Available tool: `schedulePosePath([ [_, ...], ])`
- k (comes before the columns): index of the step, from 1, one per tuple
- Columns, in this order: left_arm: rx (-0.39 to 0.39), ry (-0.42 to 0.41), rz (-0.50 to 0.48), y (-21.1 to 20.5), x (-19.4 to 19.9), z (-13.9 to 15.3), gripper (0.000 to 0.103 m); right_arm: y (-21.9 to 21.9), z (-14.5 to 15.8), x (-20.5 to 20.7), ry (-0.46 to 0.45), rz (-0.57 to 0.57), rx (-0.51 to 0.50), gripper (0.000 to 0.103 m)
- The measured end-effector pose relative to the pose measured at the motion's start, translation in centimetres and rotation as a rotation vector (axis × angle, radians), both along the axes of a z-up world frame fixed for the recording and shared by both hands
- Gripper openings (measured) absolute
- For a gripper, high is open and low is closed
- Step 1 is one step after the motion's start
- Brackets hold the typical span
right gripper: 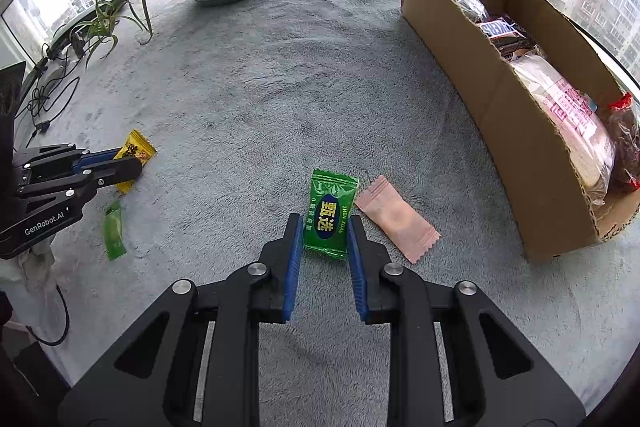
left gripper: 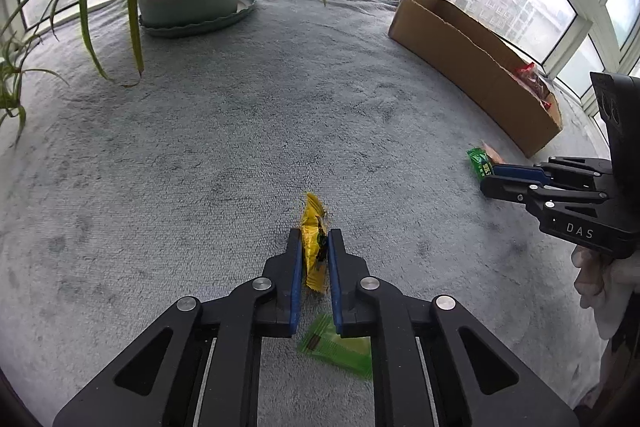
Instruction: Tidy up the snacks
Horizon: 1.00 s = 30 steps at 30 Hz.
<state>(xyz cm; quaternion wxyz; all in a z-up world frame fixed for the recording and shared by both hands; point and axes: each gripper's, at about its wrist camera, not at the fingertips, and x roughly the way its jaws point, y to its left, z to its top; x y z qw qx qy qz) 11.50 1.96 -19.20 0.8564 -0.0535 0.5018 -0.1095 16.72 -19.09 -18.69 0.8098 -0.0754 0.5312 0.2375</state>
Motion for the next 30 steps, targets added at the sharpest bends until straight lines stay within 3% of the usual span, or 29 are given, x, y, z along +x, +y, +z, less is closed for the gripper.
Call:
schedulePosePath([
  [15, -0.052, -0.066, 0.021, 0.6, -0.1, 3.1, 0.010, -0.2, 4.0, -0.2, -0.071, -0.003, 0.067, 0.023],
  [30, -0.048, -0.201, -0.090, -3.8, 2.7, 8.9, 0.010, -6.1, 9.4, 2.4, -0.194, -0.093, 0.042, 0.023],
])
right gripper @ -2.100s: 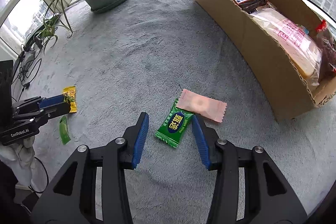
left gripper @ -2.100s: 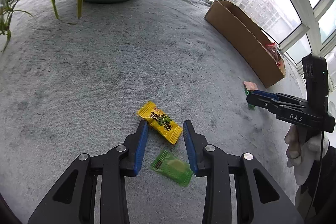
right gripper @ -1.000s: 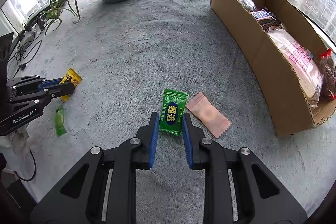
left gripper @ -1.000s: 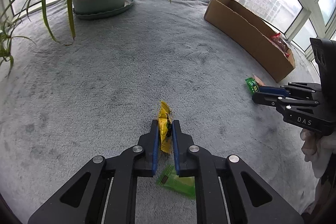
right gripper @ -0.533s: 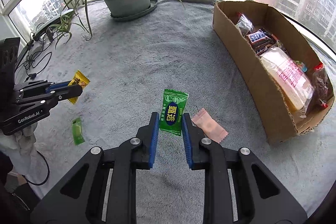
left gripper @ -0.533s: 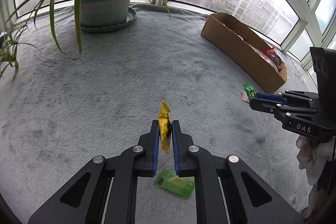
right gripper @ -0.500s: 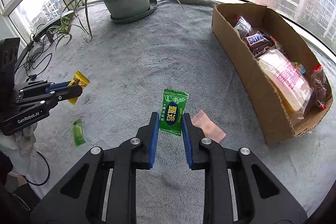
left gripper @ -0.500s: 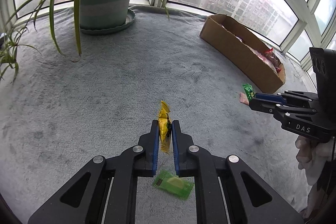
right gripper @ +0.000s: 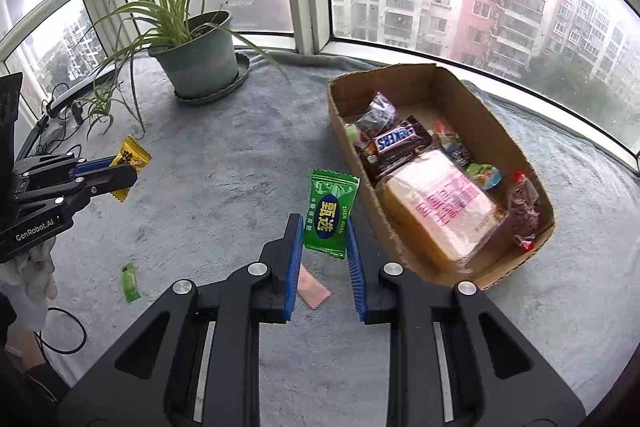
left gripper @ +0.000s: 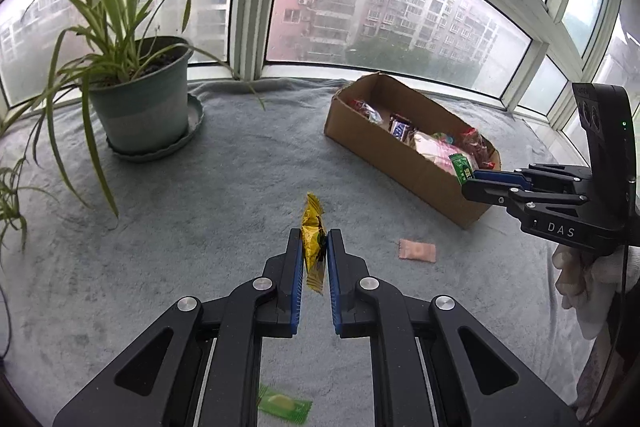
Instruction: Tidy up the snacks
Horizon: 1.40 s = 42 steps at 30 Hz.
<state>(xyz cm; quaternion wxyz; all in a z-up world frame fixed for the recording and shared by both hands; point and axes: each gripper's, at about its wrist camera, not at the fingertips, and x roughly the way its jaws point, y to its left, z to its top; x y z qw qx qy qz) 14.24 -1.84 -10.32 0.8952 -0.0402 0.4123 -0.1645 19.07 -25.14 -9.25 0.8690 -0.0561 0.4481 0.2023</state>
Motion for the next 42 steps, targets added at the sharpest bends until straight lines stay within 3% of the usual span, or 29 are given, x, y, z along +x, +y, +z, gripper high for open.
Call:
schedulePosePath([
  [17, -0.007, -0.052, -0.083, -5.8, 6.6, 2.2, 0.010, -5.9, 1.3, 5.1, -0.034, -0.119, -0.039, 0.023],
  [32, 0.010, -0.033, -0.144, -12.5, 12.7, 1.4, 0.010, -9.9, -1.4, 10.3, 0.013, -0.193, -0.034, 0.023],
  [42, 0.033, -0.004, -0.149, -14.3, 14.4, -0.4, 0.010, -10.7, -3.7, 12.0, 0.054, -0.211, -0.036, 0.023],
])
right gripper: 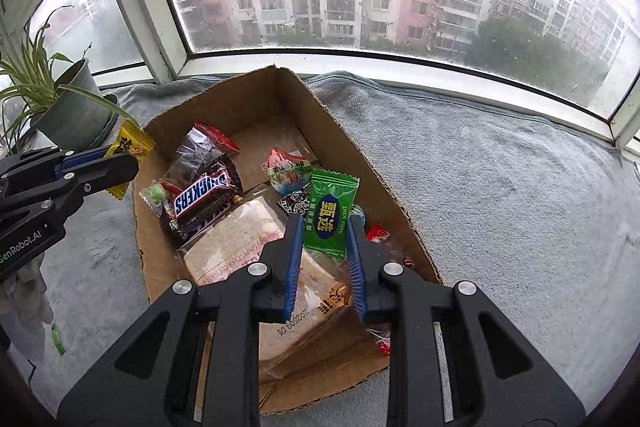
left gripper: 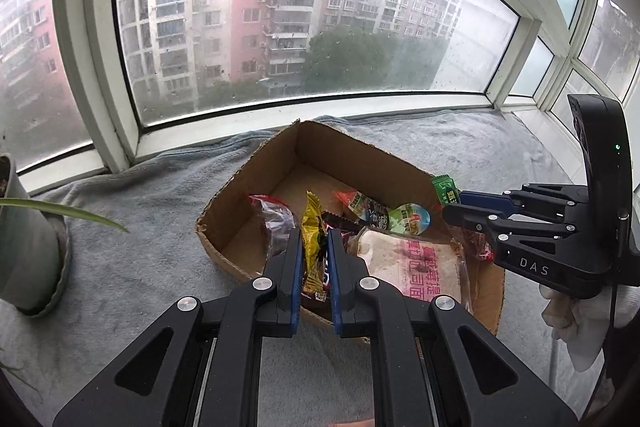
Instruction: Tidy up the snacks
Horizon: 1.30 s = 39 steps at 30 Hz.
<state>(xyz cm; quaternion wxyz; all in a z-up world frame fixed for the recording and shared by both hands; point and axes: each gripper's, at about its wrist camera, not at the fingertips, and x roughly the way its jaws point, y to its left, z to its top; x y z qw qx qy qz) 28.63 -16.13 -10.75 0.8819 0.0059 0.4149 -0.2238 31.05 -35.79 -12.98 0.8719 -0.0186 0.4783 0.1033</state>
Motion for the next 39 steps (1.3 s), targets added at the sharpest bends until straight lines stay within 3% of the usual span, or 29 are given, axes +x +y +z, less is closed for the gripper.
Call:
schedulePosePath([
  [12, 0.004, 0.023, -0.038, -1.7, 0.2, -0.8, 0.011, 0.7, -0.5, 0.2, 0.008, 0.020, -0.015, 0.023],
  [14, 0.010, 0.023, -0.038, -1.8, 0.2, -0.7, 0.015, 0.8, -0.4, 0.1, 0.001, 0.018, -0.027, 0.031],
  [19, 0.005, 0.025, -0.029, -1.7, 0.1, -0.5, 0.023, 0.7, -0.2, -0.1, -0.003, 0.013, -0.026, 0.032],
  [21, 0.007, 0.024, -0.030, -1.7, 0.1, -0.4, 0.023, 0.7, -0.1, -0.2, -0.005, 0.012, -0.032, 0.037],
  [23, 0.004, 0.023, -0.027, -1.6, 0.0, -0.3, 0.023, 0.8, 0.1, -0.4, -0.013, 0.010, -0.037, 0.055],
  [28, 0.002, 0.022, -0.016, -1.3, 0.1, -0.1, 0.024, 0.7, 0.3, -0.8, -0.019, 0.010, -0.043, 0.058],
  [32, 0.000, 0.022, -0.018, -1.3, 0.0, 0.1, 0.024, 0.7, 0.6, -1.2, -0.021, 0.011, -0.055, 0.067],
  [36, -0.004, 0.013, -0.021, -1.3, -0.5, 0.5, 0.039, 0.8, 0.6, -1.7, -0.014, 0.012, -0.072, 0.068],
  [39, -0.002, 0.009, -0.019, -1.3, -0.8, 0.9, 0.044, 0.8, 0.8, -2.1, -0.012, 0.014, -0.087, 0.068],
])
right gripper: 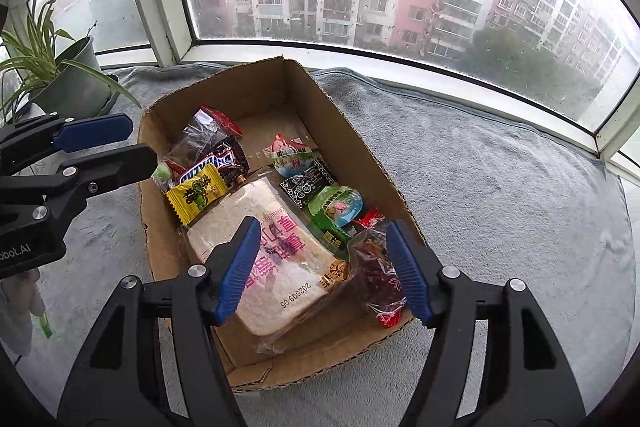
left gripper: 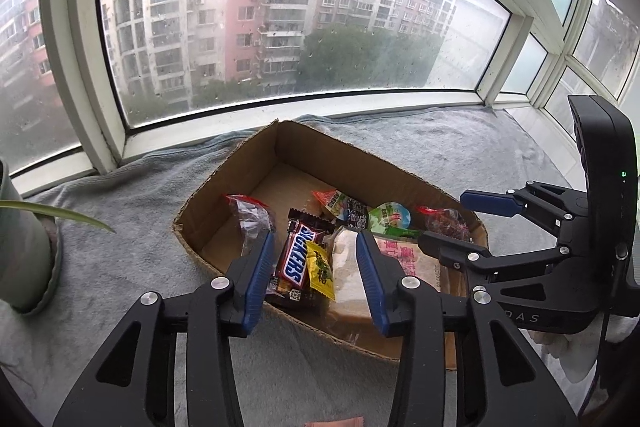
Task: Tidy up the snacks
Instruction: 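Open both tools over the box to drop the candies, then move the left tool to the green jelly packet while the right moves to the pink candy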
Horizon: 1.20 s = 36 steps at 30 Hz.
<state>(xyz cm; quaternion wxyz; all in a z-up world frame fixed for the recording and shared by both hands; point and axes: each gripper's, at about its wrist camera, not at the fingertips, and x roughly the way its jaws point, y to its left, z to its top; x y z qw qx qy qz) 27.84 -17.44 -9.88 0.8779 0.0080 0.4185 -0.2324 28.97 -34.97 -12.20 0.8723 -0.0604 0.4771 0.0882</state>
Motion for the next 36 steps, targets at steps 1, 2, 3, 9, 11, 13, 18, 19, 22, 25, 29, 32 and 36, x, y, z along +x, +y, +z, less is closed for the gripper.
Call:
schedulePosePath([
  [1, 0.000, -0.001, 0.001, 0.0, -0.1, 0.1, 0.048, 0.0, 0.1, -0.2, -0.002, -0.001, 0.000, 0.068],
  [2, 0.001, -0.004, 0.002, 0.0, -0.3, 0.3, 0.048, -0.1, 0.3, -0.4, -0.004, -0.002, 0.002, 0.068],
  [3, 0.002, -0.007, 0.003, 0.1, -0.4, 0.3, 0.048, -0.1, 0.4, -0.6, -0.005, -0.002, 0.006, 0.068],
  [9, -0.003, -0.016, 0.008, 1.4, -1.5, 1.3, 0.048, 0.1, 1.6, -2.5, -0.032, -0.003, 0.023, 0.069],
  [11, -0.002, -0.025, 0.016, 2.2, -2.1, 1.6, 0.048, 0.2, 2.1, -3.2, -0.043, 0.001, 0.040, 0.069],
  [13, -0.005, -0.026, 0.028, 3.2, -2.6, 1.9, 0.048, 0.4, 2.7, -4.1, -0.055, 0.008, 0.064, 0.069],
  [18, -0.006, -0.034, 0.058, 6.3, -4.5, 2.5, 0.048, 1.5, 4.1, -6.5, -0.092, 0.059, 0.124, 0.069],
  [19, -0.007, -0.033, 0.066, 7.1, -4.9, 2.5, 0.048, 1.9, 4.3, -7.0, -0.098, 0.073, 0.134, 0.069],
  [22, -0.010, -0.030, 0.091, 9.2, -6.3, 2.7, 0.048, 3.2, 4.6, -8.5, -0.116, 0.123, 0.134, 0.069],
  [25, -0.009, -0.032, 0.117, 11.4, -7.8, 2.9, 0.048, 4.4, 4.7, -9.9, -0.131, 0.166, 0.131, 0.069],
  [29, -0.015, -0.023, 0.152, 13.8, -9.9, 2.7, 0.048, 5.8, 4.3, -11.4, -0.121, 0.218, 0.139, 0.069],
  [32, -0.026, -0.010, 0.179, 15.3, -11.6, 2.2, 0.048, 6.7, 3.9, -12.4, -0.113, 0.256, 0.127, 0.069],
  [36, -0.043, 0.021, 0.219, 17.1, -13.9, 1.1, 0.048, 7.7, 3.0, -13.5, -0.093, 0.290, 0.116, 0.069],
])
